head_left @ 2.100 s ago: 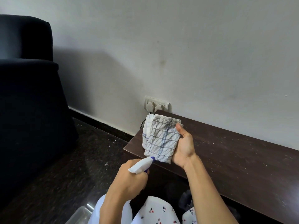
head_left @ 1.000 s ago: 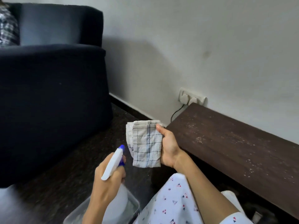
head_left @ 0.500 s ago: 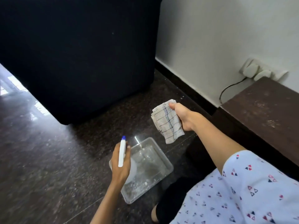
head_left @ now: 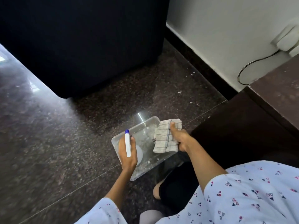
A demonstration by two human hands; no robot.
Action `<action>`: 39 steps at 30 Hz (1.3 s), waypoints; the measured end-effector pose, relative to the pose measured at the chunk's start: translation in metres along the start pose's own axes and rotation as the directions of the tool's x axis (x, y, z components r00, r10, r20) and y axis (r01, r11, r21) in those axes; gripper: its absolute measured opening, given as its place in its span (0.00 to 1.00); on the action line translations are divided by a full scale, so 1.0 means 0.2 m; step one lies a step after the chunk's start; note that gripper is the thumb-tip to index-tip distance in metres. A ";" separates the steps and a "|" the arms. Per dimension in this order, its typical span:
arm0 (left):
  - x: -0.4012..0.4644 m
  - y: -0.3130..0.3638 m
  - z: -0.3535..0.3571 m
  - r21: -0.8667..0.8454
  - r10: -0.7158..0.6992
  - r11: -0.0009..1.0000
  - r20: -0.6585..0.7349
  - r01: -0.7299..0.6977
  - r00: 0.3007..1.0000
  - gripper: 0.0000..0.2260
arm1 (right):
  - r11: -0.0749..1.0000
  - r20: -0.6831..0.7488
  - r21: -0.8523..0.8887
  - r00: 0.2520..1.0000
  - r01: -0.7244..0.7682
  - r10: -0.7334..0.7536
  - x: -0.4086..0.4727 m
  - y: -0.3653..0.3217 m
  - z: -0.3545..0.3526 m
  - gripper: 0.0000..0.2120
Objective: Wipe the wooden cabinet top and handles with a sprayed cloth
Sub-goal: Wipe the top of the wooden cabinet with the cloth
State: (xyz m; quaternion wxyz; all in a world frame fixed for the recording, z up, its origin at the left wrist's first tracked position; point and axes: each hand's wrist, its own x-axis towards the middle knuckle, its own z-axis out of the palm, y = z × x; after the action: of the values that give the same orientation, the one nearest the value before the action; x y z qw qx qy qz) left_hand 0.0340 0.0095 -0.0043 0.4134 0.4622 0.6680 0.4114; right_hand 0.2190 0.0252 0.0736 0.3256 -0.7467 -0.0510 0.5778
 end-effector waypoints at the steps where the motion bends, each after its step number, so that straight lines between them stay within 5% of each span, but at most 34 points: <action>1: 0.00 -0.02 0.01 0.019 -0.007 1.000 -0.008 0.007 1.000 0.11 | 1.000 0.021 0.004 1.000 0.000 0.000 -0.01 0.00 0.00 0.21; 9: 0.00 -0.01 0.01 0.094 0.080 0.992 0.094 -0.088 0.992 0.08 | 0.999 0.080 0.016 0.996 -0.029 0.027 -0.04 0.00 0.03 0.16; 14: -0.03 0.01 -0.07 0.162 0.083 0.981 0.162 -0.109 0.983 0.17 | 0.997 0.066 0.074 0.997 0.022 -0.027 -0.06 -0.03 0.03 0.13; 18: -0.04 0.02 -0.15 0.542 -0.109 0.839 0.265 -0.055 0.958 0.42 | 0.991 0.015 0.112 0.997 0.070 -0.072 -0.12 -0.05 0.04 0.15; 20: -0.11 0.04 -0.19 0.711 -0.302 0.683 0.067 0.166 0.951 0.51 | 0.989 0.006 0.087 0.993 0.117 -0.118 -0.17 -0.08 0.04 0.14; 22: -0.24 0.17 -0.22 0.595 -0.368 0.718 -0.118 0.362 0.922 0.49 | 0.985 0.004 0.056 0.987 0.161 -0.161 -0.23 -0.11 0.04 0.14; 23: -0.31 0.26 -0.22 0.511 -0.317 0.786 -0.153 0.349 0.936 0.45 | 0.982 0.014 0.053 0.983 0.181 -0.182 -0.27 -0.13 0.04 0.14; 26: -0.46 0.55 -0.18 0.273 0.032 0.962 -0.120 0.002 0.992 0.32 | 0.963 0.025 0.096 0.966 0.253 -0.257 -0.39 -0.20 0.02 0.19; 30: -0.52 1.03 -0.01 -0.155 0.397 0.913 0.133 -0.377 0.908 0.23 | 0.887 0.005 0.221 0.909 0.406 -0.417 -0.62 -0.28 -0.07 0.17; 33: -0.58 1.32 0.14 -0.356 0.443 0.875 0.313 -0.328 0.840 0.19 | 0.767 0.014 0.366 0.821 0.527 -0.570 -0.83 -0.35 -0.24 0.09; 37: -0.75 1.58 0.28 -0.504 0.479 0.838 0.491 -0.212 0.727 0.17 | 0.583 -0.034 0.507 0.691 0.635 -0.722 -1.06 -0.42 -0.54 0.25; 39: -0.79 1.67 0.36 -0.531 0.440 0.841 0.560 -0.103 0.701 0.19 | 0.553 -0.071 0.442 0.642 0.706 -0.763 -1.12 -0.43 -0.67 0.26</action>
State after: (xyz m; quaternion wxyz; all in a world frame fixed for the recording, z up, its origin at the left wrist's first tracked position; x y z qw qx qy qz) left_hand 0.2314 -0.0521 0.3116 0.6526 0.5617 0.2805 0.4242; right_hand 0.2913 -0.0663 0.3218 0.6894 -0.5256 -0.2502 0.4311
